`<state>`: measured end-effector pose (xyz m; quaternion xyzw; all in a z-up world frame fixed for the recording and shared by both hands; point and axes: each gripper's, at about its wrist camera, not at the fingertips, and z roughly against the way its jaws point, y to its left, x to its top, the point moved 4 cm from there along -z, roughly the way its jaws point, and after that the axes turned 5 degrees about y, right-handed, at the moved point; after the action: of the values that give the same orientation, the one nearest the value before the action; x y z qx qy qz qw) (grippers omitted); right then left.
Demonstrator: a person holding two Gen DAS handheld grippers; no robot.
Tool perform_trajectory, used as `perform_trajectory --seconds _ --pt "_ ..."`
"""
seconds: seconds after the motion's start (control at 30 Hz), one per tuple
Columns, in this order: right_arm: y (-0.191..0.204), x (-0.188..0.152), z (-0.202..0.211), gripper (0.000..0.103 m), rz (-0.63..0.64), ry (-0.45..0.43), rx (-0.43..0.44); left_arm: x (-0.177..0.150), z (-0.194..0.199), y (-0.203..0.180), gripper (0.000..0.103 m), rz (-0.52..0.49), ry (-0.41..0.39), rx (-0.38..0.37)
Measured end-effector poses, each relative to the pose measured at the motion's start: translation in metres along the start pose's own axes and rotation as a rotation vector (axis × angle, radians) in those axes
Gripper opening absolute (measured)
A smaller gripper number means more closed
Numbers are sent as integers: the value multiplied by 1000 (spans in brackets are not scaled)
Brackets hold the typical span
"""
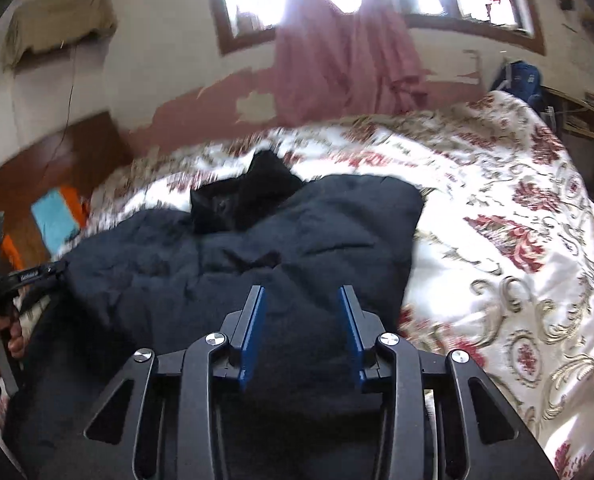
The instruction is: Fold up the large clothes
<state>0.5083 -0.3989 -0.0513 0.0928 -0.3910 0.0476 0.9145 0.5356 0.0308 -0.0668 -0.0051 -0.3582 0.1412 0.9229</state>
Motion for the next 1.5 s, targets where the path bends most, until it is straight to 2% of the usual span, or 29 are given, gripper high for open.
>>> perform_trajectory --seconds 0.13,0.33,0.4,0.47,0.53,0.57,0.63,0.67,0.73,0.8,0.97,1.03,1.1,1.17,1.23,1.4,1.5 --pt "11 -11 -32 32 84 96 -108 -15 -23 6 5 -29 51 42" --pt "18 -13 -57 32 128 137 -191 -20 -26 0 7 -107 59 101" --pt "17 -12 -58 32 123 129 -189 -20 -22 3 8 -85 47 70" --pt "18 -12 -56 32 114 116 -178 -22 -16 14 13 -37 37 -7" --pt "18 -11 -55 39 107 102 -152 -25 -10 24 26 2 37 -82" --pt "20 -12 -55 43 110 97 -137 -27 -4 30 28 20 36 -121" --pt "27 -12 -54 61 129 85 -116 -32 7 40 39 44 27 -168" --pt "31 -12 -53 63 145 78 -122 -33 11 43 44 51 22 -183" --pt "35 -12 -49 66 160 65 -134 -38 29 58 78 80 -19 -212" --pt "40 -14 -40 67 160 56 -137 -42 43 75 89 117 -56 -201" --pt "66 -18 1 69 155 13 -125 -54 47 134 90 222 -14 -235" --pt "89 -16 16 74 180 1 -113 -58 43 161 89 281 -10 -251" --pt "111 -13 26 75 214 -5 -107 -64 36 187 89 348 -6 -279" --pt "141 -5 31 75 247 -8 -84 -72 29 210 89 429 -15 -344" --pt "175 7 29 75 265 -7 -42 -76 26 229 89 489 -57 -442" --pt "246 19 2 75 282 22 -6 -71 13 259 89 622 -76 -536" --pt "281 20 -28 75 286 58 -23 -65 -1 276 89 688 -67 -550"
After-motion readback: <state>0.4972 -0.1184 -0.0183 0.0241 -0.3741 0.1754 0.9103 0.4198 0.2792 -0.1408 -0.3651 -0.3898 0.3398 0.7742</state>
